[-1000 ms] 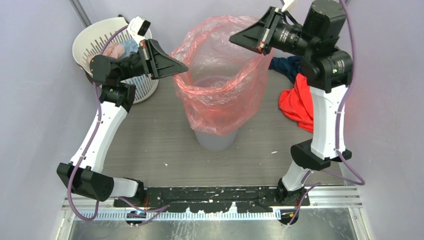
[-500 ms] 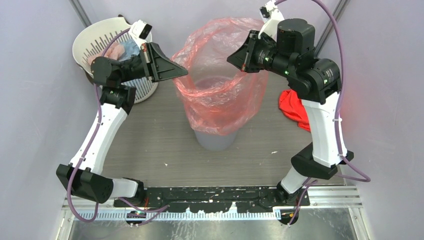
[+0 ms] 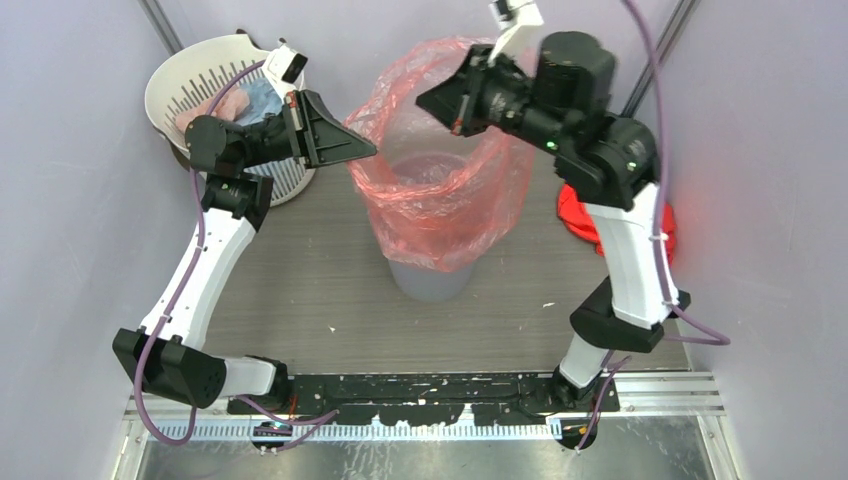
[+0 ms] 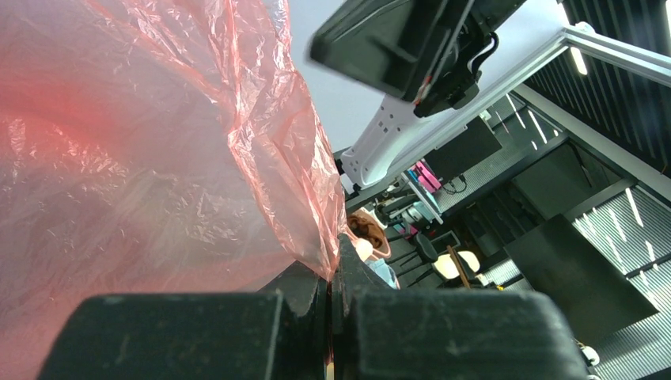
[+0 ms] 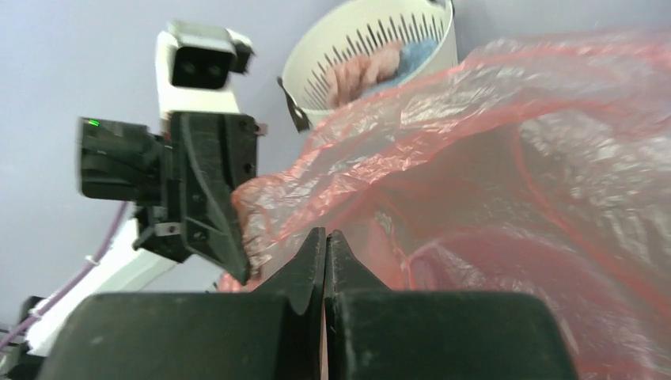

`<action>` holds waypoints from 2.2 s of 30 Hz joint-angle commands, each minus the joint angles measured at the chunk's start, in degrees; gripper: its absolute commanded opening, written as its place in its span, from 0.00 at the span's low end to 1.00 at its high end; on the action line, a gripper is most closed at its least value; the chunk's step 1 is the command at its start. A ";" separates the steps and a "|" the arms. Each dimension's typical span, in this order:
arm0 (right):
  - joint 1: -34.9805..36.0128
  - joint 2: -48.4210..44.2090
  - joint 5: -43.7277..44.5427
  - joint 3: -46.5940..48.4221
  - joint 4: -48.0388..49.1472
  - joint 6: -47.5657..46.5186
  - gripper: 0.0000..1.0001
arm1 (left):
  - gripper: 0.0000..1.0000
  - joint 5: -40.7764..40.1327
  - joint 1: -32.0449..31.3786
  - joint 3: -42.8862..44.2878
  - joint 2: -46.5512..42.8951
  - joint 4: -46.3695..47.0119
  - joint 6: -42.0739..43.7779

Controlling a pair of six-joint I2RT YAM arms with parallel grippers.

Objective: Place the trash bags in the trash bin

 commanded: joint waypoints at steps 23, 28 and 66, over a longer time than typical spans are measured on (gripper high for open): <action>11.78 2.48 23.92 -13.95 -16.96 -3.40 0.01 | 0.00 1.38 0.11 -3.19 -4.95 1.63 0.64; 12.30 0.31 23.37 -19.19 -16.53 -2.04 0.01 | 0.00 1.27 0.11 -6.02 -6.19 1.84 0.98; 2.94 6.63 10.84 -35.37 -10.61 -1.69 0.01 | 0.00 0.83 0.07 -3.98 -0.40 1.70 2.65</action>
